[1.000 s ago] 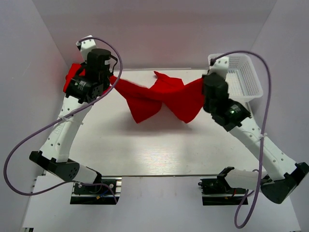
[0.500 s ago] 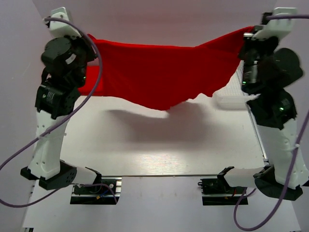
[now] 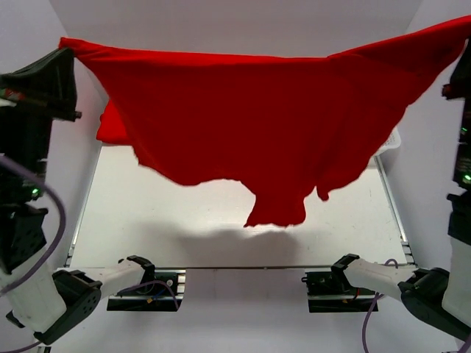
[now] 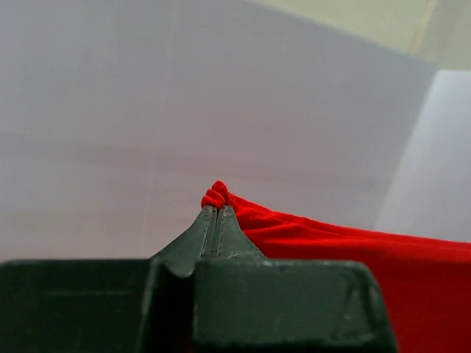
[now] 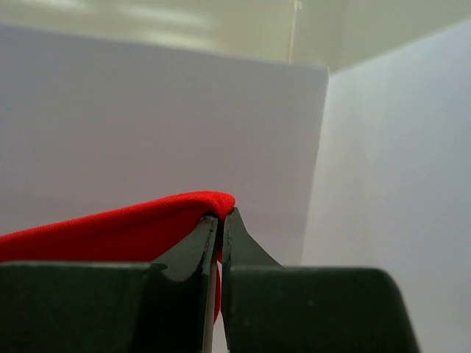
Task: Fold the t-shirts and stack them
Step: Flatten out the tshirt
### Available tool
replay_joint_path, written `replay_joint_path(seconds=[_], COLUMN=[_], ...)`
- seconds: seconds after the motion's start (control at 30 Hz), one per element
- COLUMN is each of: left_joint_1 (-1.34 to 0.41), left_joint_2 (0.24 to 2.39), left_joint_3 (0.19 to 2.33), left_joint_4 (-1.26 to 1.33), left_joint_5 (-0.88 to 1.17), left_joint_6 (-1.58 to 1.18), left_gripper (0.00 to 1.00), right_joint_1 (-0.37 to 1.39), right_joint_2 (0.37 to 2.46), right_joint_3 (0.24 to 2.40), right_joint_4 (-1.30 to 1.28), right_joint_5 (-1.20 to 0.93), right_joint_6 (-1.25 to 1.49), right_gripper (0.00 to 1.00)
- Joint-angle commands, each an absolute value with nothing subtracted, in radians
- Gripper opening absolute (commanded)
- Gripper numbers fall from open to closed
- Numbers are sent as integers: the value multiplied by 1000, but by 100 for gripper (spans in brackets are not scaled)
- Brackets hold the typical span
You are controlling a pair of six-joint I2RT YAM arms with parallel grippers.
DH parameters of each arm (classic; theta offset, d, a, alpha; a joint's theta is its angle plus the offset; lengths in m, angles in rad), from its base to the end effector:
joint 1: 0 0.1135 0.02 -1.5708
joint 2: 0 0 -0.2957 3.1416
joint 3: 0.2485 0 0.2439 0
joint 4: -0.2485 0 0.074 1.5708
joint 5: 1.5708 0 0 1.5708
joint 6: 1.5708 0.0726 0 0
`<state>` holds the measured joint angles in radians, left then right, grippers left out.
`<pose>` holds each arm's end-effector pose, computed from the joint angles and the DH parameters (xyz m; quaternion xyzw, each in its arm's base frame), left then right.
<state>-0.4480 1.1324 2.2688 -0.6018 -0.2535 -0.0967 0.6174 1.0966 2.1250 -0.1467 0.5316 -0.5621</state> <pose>0.0653 -0.0112 0.6944 -0.0223 0.5029 -0.1715 0.8469 0.0559 -0.0054 0.7154 0.0242 0.4084 -0.0636 0.9103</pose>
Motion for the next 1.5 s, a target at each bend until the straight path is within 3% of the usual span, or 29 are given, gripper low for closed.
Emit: replay_joint_path(seconds=[0.0,0.17,0.3,0.5,0.6,0.73,0.83,0.87,1.07,1.47], left_joint_1=[-437,-437,-437,-440,-431,-333,-275,-250,-221,-167], left_joint_2=[1129,1120,1138,1241,1314,1505,1673,1784,2048,2216], left_joint_3=[2287,2300,2231,1964,1734,1586,1584,1598,1753,1862], left_joint_4=[-580,-571,-584,-597,-597,-606,-608,-594,-418,-298], left_joint_5=[-158,-123,-164,-411,-602,-556,-503,-503,-370,-166], left_joint_6=[-80,-91,-112,-238,-337,-452,-491,-491,-301,-255], left_gripper=[0,0,0,0,0,0,0,0,0,0], right_joint_1=[615,617,617,598,562,482,425,420,376,341], right_joint_2=[1049,1049,1081,1190,1285,1545,1669,1801,2136,2230], right_joint_3=[2172,2161,2016,1720,1573,1493,1531,1580,1868,1941], right_joint_4=[-28,-14,31,216,253,226,155,134,-54,-107], right_joint_5=[388,373,465,707,721,701,664,649,585,473], right_joint_6=[-586,-604,-681,-759,-700,-504,-416,-381,-310,-284], right_gripper=[0,0,0,0,0,0,0,0,0,0])
